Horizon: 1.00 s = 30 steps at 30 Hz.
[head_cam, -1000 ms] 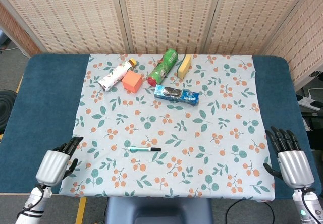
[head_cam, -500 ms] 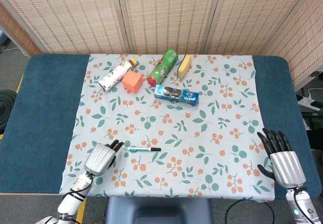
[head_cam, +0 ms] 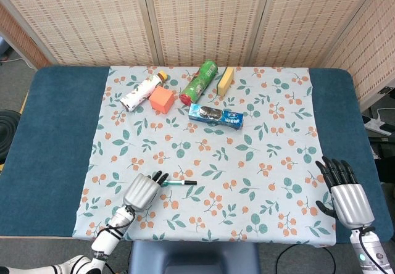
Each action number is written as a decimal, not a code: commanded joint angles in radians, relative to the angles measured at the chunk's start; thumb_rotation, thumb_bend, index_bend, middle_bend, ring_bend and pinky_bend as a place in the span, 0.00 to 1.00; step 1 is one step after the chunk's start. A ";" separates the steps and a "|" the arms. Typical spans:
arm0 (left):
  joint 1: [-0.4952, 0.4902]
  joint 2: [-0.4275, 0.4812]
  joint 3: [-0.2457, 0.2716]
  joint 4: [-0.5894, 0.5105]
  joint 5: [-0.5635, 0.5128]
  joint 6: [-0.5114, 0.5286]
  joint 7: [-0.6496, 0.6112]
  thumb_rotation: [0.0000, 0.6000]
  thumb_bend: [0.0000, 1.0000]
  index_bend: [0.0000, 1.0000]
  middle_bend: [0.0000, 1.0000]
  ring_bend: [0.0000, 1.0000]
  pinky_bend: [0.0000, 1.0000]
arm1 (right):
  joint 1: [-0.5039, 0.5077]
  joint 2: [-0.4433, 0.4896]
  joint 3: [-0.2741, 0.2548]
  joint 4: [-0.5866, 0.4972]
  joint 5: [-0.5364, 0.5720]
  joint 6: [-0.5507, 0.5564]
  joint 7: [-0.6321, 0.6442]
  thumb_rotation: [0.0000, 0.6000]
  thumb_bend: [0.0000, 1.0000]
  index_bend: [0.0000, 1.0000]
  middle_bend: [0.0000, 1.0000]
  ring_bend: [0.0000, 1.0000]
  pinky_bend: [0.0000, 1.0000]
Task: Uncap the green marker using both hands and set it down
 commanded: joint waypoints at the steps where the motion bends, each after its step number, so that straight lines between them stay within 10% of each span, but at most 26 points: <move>1: -0.017 -0.035 0.005 0.056 0.015 0.018 0.019 1.00 0.44 0.26 0.32 0.68 0.99 | 0.001 0.002 0.000 -0.001 0.004 -0.003 -0.001 1.00 0.06 0.00 0.00 0.00 0.03; 30: -0.050 -0.172 0.042 0.262 0.058 0.070 0.109 1.00 0.44 0.37 0.45 0.68 0.97 | 0.001 0.025 -0.003 -0.023 0.010 -0.006 0.014 1.00 0.06 0.00 0.00 0.00 0.03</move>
